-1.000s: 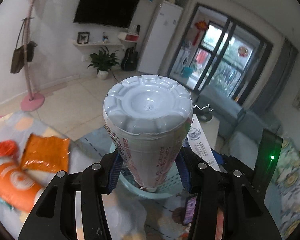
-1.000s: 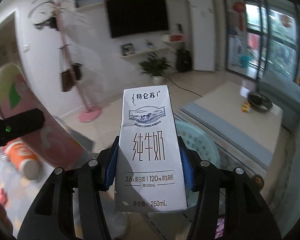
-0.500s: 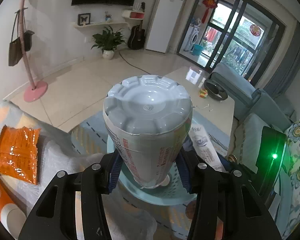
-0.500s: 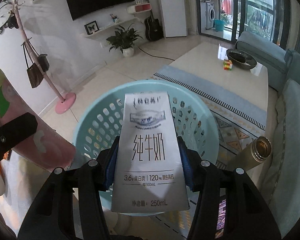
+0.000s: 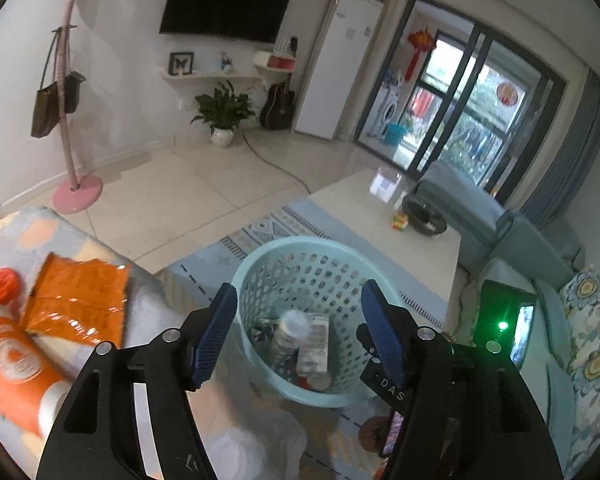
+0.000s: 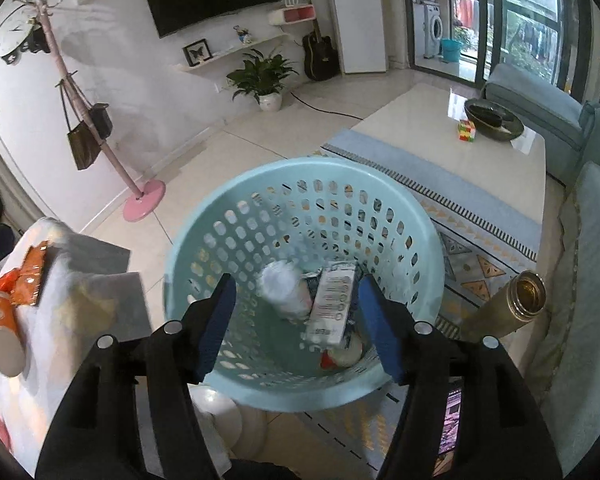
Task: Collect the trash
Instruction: 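Move both tools back over the table, then grasp the pink packet with the left tool while the right tool grasps the orange cup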
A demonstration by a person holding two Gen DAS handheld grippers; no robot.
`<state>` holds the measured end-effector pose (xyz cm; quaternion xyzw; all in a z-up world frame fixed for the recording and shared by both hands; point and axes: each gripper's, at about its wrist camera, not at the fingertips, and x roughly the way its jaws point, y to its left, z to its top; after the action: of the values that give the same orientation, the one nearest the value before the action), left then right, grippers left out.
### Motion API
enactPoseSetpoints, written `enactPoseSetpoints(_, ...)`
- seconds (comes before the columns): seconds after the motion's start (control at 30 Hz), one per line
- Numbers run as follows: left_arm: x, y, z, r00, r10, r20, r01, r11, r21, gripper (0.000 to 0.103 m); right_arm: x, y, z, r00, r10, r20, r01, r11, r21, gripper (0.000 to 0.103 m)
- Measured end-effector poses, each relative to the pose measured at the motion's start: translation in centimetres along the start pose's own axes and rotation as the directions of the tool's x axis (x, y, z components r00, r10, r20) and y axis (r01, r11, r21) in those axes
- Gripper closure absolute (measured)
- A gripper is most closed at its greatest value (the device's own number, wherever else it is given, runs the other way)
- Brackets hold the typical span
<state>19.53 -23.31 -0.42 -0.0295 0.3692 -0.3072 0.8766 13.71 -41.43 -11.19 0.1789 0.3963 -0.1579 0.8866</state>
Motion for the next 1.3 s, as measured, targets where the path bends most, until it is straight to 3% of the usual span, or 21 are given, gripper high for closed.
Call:
enactPoseSetpoints(0.2,-6.6,0.6,-1.2,0.995,0.007,0.100,-0.004,1.000,-0.029,0.030,-4.2,1.9,0.0,0.997,0.054,0.049,-0.052,0.997,-0.054,0.043)
enactPoseSetpoints(0.4,-14.0,3.2,-3.9,0.980,0.064,0.186,-0.049,0.995,-0.082,0.022,-9.6,6.1,-0.9,0.983,0.145,0.115,-0.123,0.977,-0.176,0.043)
enactPoseSetpoints(0.63,-21.9,9.3,-8.5,0.950,0.217,0.227,-0.172,0.964,-0.200,0.019,-14.1,12.6,-2.6,0.943,0.306,0.126,-0.246,0.903,-0.352,0.036)
enactPoseSetpoints(0.77,-24.8,13.4,-11.3,0.928,0.319,0.191,-0.261,0.925,-0.277,0.019,-14.9,17.1,-4.1,0.923,0.372,0.100,-0.286,0.836,-0.469,0.030)
enactPoseSetpoints(0.83,-25.4,15.5,-12.5,0.926,0.347,0.151,-0.290,0.907,-0.307,0.019,-14.7,19.1,-4.7,0.913,0.401,0.077,-0.310,0.802,-0.510,0.023)
enactPoseSetpoints(0.97,-25.5,18.5,-14.8,0.923,0.377,0.075,-0.333,0.882,-0.335,0.019,-13.1,22.7,-5.6,0.907,0.421,0.017,-0.338,0.750,-0.569,0.023)
enactPoseSetpoints(1.03,-24.9,19.7,-16.0,0.931,0.364,0.034,-0.332,0.882,-0.336,0.019,-12.1,23.9,-5.9,0.905,0.424,-0.014,-0.354,0.736,-0.577,0.023)
enactPoseSetpoints(1.2,-23.1,20.9,-17.8,0.929,0.370,-0.033,-0.359,0.873,-0.330,0.019,-9.1,26.1,-6.2,0.901,0.424,-0.094,-0.396,0.714,-0.577,0.023)
enactPoseSetpoints(1.3,-22.1,21.6,-18.3,0.917,0.395,-0.055,-0.391,0.863,-0.319,0.019,-8.1,26.8,-6.9,0.905,0.409,-0.118,-0.394,0.700,-0.596,0.023)
